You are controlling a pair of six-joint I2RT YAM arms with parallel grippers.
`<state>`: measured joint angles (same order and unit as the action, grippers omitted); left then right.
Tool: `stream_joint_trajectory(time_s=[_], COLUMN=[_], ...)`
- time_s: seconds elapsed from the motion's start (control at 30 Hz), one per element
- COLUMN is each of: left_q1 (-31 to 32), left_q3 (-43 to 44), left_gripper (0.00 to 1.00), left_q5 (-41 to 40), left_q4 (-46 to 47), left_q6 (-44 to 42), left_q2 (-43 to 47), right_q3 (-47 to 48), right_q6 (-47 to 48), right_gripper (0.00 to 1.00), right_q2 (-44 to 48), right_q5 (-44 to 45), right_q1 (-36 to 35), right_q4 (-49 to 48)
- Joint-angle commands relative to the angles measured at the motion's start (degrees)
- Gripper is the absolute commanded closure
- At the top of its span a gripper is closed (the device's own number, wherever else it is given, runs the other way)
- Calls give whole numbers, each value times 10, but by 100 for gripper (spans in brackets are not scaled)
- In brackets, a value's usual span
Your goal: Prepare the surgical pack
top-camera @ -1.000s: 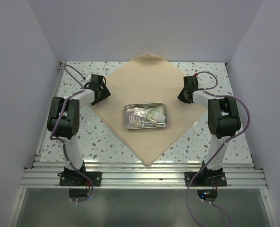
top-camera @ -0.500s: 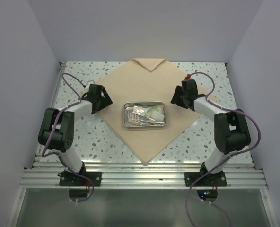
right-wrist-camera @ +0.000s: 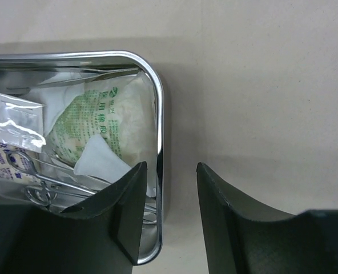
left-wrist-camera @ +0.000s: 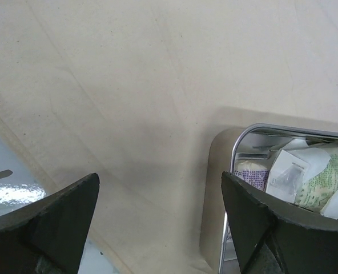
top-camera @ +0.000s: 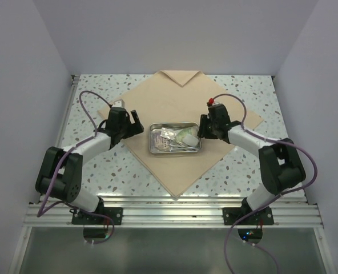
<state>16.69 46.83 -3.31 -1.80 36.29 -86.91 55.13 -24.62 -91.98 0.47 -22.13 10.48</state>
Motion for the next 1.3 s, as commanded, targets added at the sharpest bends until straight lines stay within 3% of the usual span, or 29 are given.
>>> stream_joint_trajectory(time_s=[0.0,0.13,0.27,0.37,0.63,0.7,0.73,0.87,0.93,1.1,1.27], left_q1=[1,1,1,1,1,1,2,2,2,5,7], left_q3=[-9,-10,-15,-15,-16,-17,-17,-20,-26,-34,-55], left_gripper=[9,9,9,9,9,9,9,9,9,9,9], left_q5=[17,19,24,26,27,30,30,30,28,11,13], left_q4=[29,33,43,43,45,49,50,50,51,35,32], left_q6=[-23,-25,-27,-29,-36,-34,-33,-37,-39,-47,-50], left_q2=[12,8,2,1,3,3,1,9,16,32,66], right_q3=[15,19,31,30,44,47,53,60,57,13,-25], right_q6=[15,5,-18,-38,-54,-51,-49,-32,-20,11,104], right_gripper=[57,62,82,90,99,95,79,53,47,44,34], right_q2=[-31,-51,-69,-71,-73,-76,-75,-51,-18,96,182], right_q5=[-1,7,19,27,62,66,68,88,109,110,52], right_q1=[-6,-9,-9,-9,-9,-9,-9,-8,-8,-12,-91], right_q4=[15,9,10,4,14,16,19,43,51,56,102])
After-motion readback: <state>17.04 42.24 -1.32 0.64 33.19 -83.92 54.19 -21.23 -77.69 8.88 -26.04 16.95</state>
